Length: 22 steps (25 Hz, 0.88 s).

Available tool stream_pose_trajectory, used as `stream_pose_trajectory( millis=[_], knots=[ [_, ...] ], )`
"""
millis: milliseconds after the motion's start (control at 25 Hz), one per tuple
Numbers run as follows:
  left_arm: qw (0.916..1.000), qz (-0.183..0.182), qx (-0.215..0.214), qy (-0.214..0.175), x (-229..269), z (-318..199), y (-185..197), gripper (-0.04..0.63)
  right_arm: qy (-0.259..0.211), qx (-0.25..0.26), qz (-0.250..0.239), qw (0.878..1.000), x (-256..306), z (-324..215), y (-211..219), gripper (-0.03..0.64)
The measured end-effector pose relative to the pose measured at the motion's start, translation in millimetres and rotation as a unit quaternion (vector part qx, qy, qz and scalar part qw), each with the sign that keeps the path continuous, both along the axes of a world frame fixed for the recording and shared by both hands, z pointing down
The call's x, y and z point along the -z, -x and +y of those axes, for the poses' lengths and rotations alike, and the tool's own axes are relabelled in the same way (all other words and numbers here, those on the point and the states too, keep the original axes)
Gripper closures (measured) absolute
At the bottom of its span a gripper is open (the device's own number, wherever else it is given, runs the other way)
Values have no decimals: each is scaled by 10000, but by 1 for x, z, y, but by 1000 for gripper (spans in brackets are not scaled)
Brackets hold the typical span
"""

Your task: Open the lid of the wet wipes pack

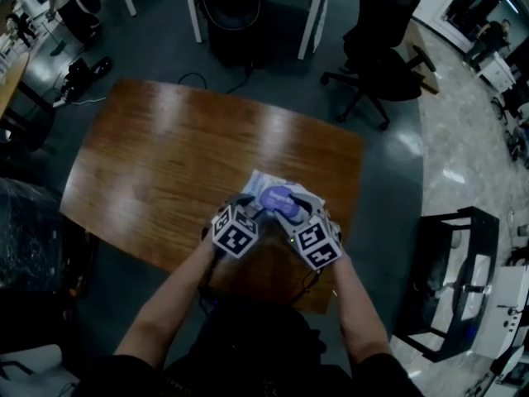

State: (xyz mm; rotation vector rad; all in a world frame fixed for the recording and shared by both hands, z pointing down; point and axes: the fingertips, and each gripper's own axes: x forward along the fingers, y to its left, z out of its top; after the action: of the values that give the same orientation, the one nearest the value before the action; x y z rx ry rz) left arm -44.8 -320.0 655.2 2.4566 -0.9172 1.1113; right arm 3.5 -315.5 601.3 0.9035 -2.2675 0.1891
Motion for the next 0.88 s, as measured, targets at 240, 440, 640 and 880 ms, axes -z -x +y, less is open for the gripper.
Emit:
stream_pose_trajectory(
  millis=[240,440,640,880],
  knots=[
    [9998,15,19,187,-4,1,1,417,-160,1055,820,9909,-20,2,12,388],
    [9997,13,36,229,-6,-1,3,419,-264,1355,1157,9837,-28,1,11,373],
    [9995,50,-18,316,-7,2,5,423,-385,1600,1452,9756,-33,0,13,373],
    [9991,-75,-59,414,-12,3,2,430,-133,1477,1166,9820,-31,0,11,386]
  ],
)
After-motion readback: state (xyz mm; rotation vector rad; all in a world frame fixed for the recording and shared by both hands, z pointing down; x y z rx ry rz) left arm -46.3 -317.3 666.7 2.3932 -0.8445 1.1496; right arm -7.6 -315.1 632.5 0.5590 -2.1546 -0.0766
